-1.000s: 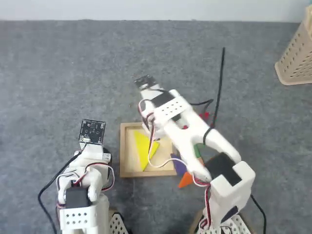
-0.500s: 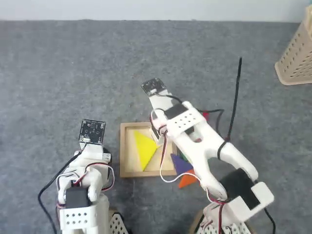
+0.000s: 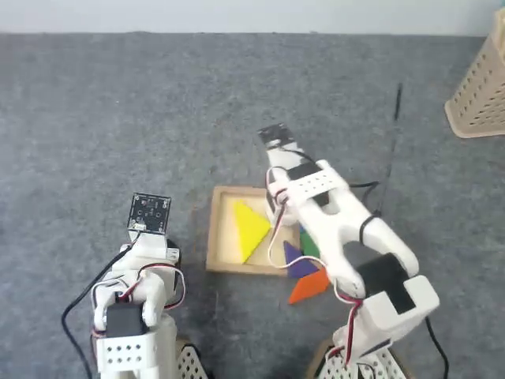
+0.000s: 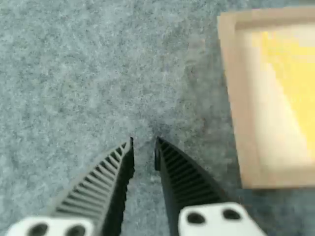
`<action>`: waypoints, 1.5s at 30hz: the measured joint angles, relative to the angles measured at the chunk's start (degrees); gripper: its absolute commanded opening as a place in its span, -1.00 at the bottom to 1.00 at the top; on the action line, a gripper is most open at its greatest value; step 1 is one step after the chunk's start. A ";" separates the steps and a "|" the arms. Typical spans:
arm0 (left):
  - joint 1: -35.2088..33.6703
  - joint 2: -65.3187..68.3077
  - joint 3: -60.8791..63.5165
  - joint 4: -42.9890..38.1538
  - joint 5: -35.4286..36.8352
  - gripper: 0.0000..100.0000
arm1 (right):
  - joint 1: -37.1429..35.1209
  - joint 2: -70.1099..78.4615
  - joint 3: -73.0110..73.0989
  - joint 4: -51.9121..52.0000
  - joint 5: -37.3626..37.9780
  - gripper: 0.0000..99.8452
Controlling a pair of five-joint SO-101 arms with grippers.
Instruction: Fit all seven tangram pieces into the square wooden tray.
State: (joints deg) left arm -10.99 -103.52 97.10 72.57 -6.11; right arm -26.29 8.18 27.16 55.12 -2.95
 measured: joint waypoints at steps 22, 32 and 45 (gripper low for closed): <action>0.00 0.00 0.00 0.00 0.00 -0.86 | -11.43 2.11 -3.52 0.00 2.99 -0.67; 0.00 0.00 0.00 0.00 0.00 -0.86 | -2.02 -9.85 -3.52 8.35 8.79 -0.42; 0.00 0.00 0.00 0.00 0.00 -0.86 | 6.77 -2.02 -8.26 11.52 37.10 -0.10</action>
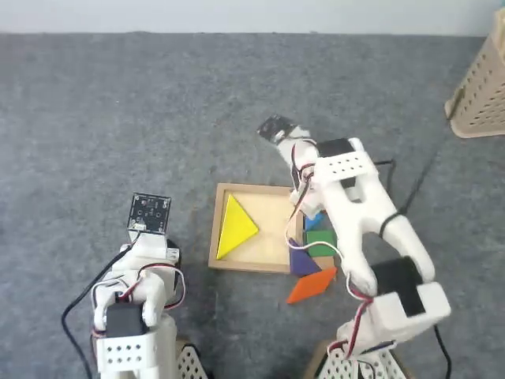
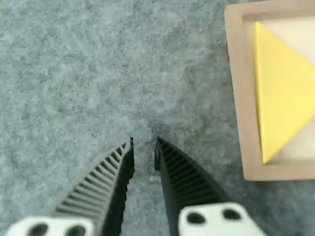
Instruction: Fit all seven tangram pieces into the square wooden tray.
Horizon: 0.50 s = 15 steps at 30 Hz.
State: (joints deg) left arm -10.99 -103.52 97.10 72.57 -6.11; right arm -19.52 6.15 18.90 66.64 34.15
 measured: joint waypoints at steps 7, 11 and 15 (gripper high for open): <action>0.00 0.00 0.00 0.00 0.00 -0.86 | -0.09 6.77 0.00 -4.22 8.09 -0.10; 0.00 0.00 0.00 0.00 0.00 -0.86 | 0.35 8.53 -1.05 -6.07 8.18 -0.10; 0.00 0.00 0.00 0.00 0.00 -0.86 | 2.46 9.32 -1.93 -7.74 8.00 -0.27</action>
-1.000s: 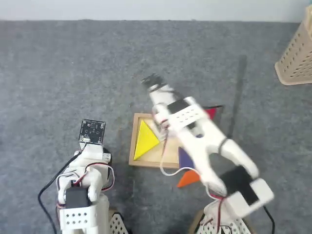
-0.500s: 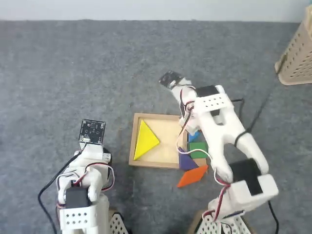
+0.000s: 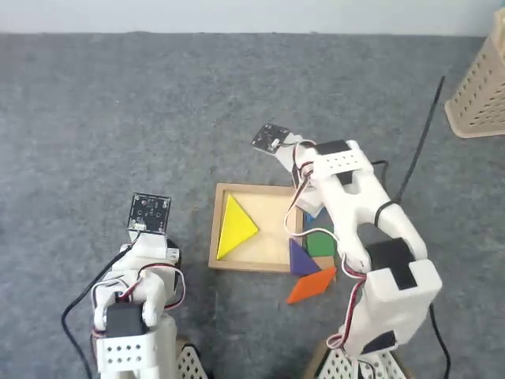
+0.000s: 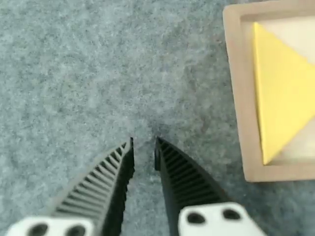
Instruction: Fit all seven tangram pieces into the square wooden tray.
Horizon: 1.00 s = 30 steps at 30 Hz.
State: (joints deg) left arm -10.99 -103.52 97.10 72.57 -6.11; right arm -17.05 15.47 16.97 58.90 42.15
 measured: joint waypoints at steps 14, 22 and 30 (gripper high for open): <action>0.00 0.00 0.00 0.00 0.00 -0.86 | 2.99 1.67 -3.43 -1.32 -14.15 -0.57; 0.00 0.00 0.00 0.00 0.00 -0.86 | 6.51 3.34 -8.26 7.56 -9.32 -0.25; 0.00 0.00 0.00 0.00 0.00 -0.86 | 6.51 3.34 -18.29 22.95 6.95 -0.19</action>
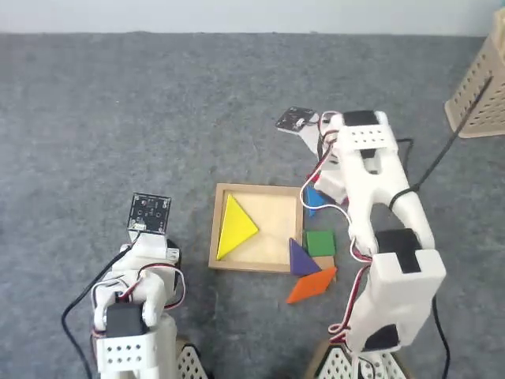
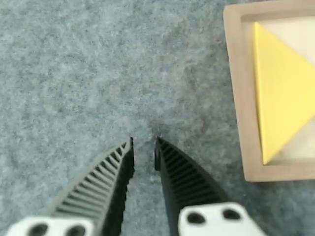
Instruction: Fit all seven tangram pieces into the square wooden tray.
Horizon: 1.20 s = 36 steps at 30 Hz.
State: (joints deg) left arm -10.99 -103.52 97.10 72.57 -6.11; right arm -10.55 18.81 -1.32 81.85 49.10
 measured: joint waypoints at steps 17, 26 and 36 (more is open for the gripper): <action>0.00 0.00 0.00 0.00 0.00 -0.86 | 5.36 0.00 8.35 -8.35 24.79 -0.19; 0.00 0.00 0.00 0.00 0.00 -0.86 | 5.27 -0.09 16.79 -19.87 25.67 -0.19; 0.00 0.00 0.00 0.00 0.00 -0.86 | 5.27 -0.18 17.32 -20.92 19.16 -0.59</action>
State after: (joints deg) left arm -10.99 -103.52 97.10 72.57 -6.11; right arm -5.27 18.64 16.00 60.92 68.26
